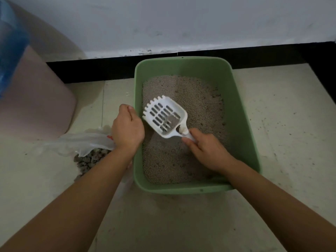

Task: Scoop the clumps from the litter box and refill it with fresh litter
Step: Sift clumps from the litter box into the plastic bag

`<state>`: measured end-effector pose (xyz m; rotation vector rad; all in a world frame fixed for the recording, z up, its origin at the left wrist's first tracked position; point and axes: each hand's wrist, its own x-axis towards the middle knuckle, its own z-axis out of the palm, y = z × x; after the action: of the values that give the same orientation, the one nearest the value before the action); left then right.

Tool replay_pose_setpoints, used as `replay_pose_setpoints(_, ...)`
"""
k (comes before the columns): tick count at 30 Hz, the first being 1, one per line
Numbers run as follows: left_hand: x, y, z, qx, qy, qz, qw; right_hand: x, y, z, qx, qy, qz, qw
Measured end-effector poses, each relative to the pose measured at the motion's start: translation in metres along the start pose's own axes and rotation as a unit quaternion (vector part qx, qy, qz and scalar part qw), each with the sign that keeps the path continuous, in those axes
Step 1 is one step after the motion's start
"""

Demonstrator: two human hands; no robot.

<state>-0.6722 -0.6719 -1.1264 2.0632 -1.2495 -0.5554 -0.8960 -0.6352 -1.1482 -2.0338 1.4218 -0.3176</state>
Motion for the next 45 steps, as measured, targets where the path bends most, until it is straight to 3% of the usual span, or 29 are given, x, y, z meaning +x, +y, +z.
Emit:
replay_pose_setpoints(16, -0.001, 0.0, 0.0, -0.005, 0.001, -0.004, 1.0, -0.002, -0.008, -0.006, -0.005, -0.015, 0.008, 1.0)
replay_pose_setpoints(22, 0.001, 0.001, -0.001, -0.008, -0.002, -0.002, 1.0, -0.011, -0.019, -0.024, -0.016, 0.107, 0.098, 0.989)
replay_pose_setpoints(24, 0.001, 0.0, 0.0, -0.009, 0.0, -0.001, 1.0, -0.013, -0.02, -0.037, -0.053, 0.131, 0.136, 0.981)
replay_pose_setpoints(27, 0.0, 0.0, 0.0, -0.005, -0.001, 0.0, 1.0, -0.004, -0.016, -0.06, -0.198, 0.144, 0.17, 0.955)
replay_pose_setpoints(32, -0.001, 0.003, -0.002, 0.002, -0.003, -0.003, 1.0, 0.029, -0.005, -0.086, -0.36, 0.116, 0.223, 0.898)
replay_pose_setpoints(36, -0.002, 0.005, -0.004, -0.002, -0.001, -0.007, 1.0, 0.051, -0.008, -0.092, -0.383, 0.066, 0.227, 0.893)
replay_pose_setpoints(45, -0.002, 0.005, -0.002, 0.013, 0.001, -0.008, 1.0, -0.018, -0.055, -0.074, -0.212, -0.063, 0.26, 0.94)
